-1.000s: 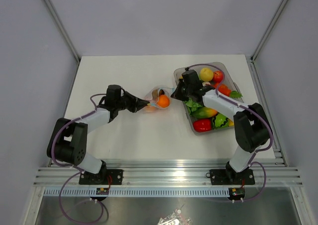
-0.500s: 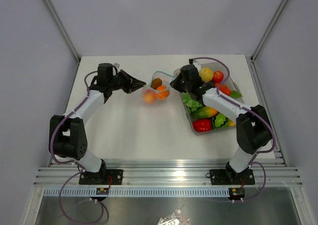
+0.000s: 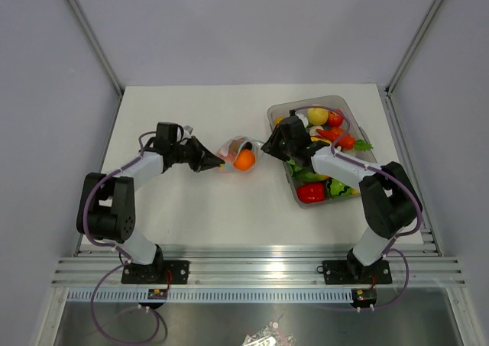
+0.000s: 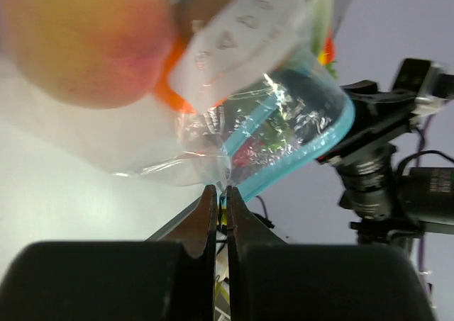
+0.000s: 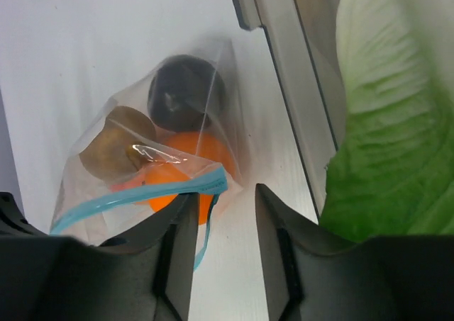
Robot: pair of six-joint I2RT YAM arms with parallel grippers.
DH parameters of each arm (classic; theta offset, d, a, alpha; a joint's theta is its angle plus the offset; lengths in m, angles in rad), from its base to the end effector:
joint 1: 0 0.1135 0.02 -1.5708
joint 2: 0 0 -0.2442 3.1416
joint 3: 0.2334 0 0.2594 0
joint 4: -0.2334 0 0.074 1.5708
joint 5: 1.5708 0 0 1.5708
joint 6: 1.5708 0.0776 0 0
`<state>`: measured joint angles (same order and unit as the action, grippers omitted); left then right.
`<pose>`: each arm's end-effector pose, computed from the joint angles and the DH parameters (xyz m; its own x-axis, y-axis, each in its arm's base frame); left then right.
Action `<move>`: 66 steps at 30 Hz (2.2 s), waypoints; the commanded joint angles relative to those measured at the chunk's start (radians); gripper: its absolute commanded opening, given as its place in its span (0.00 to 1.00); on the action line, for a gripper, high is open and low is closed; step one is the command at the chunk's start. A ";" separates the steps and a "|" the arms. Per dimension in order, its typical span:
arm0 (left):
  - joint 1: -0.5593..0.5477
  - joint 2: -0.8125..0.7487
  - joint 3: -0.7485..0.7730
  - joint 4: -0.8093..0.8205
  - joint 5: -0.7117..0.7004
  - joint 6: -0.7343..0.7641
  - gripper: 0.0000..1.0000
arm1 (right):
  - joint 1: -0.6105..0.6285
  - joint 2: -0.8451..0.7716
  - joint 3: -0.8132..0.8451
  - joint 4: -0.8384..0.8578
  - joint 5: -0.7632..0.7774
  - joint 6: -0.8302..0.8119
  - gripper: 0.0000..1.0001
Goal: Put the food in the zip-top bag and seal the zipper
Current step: Adjust the zipper food storage bag at the center of the board.
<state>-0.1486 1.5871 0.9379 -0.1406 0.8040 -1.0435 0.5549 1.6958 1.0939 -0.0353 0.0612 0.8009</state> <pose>0.3391 -0.1073 0.1621 -0.8755 -0.4752 0.0877 -0.3030 0.3984 -0.8657 0.3545 0.2142 0.1722 -0.6995 0.4095 -0.5856 0.0261 0.8336 0.5518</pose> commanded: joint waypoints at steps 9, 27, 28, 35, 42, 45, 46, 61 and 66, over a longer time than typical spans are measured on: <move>0.006 -0.171 -0.125 -0.125 0.034 0.189 0.00 | 0.036 -0.242 0.075 -0.245 0.006 -0.123 0.51; 0.004 -0.228 -0.238 -0.180 0.006 0.284 0.00 | 0.259 -0.004 0.221 -0.333 -0.182 -0.218 0.25; 0.004 -0.230 -0.232 -0.198 0.008 0.287 0.00 | 0.267 -0.005 0.178 -0.330 -0.176 -0.197 0.25; 0.004 -0.341 -0.211 -0.341 -0.025 0.341 0.88 | 0.280 -0.039 0.115 -0.302 -0.123 -0.152 0.24; 0.015 -0.441 -0.292 -0.386 -0.123 0.320 0.73 | 0.280 -0.053 0.124 -0.327 -0.087 -0.166 0.24; 0.018 -0.446 -0.346 -0.285 -0.117 0.274 0.60 | 0.281 -0.058 0.124 -0.322 -0.090 -0.166 0.24; 0.020 -0.447 -0.356 -0.249 -0.115 0.246 0.57 | 0.281 -0.056 0.123 -0.321 -0.092 -0.166 0.24; 0.046 -0.270 -0.140 -0.269 -0.088 0.379 0.44 | 0.281 -0.045 0.144 -0.341 -0.086 -0.184 0.24; 0.046 -0.282 -0.159 -0.336 -0.072 0.419 0.50 | 0.281 -0.036 0.161 -0.342 -0.081 -0.183 0.25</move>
<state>-0.1074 1.3228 0.7750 -0.4450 0.6857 -0.6765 0.8349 1.6787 1.2083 -0.3737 -0.0429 0.6319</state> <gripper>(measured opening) 0.484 0.242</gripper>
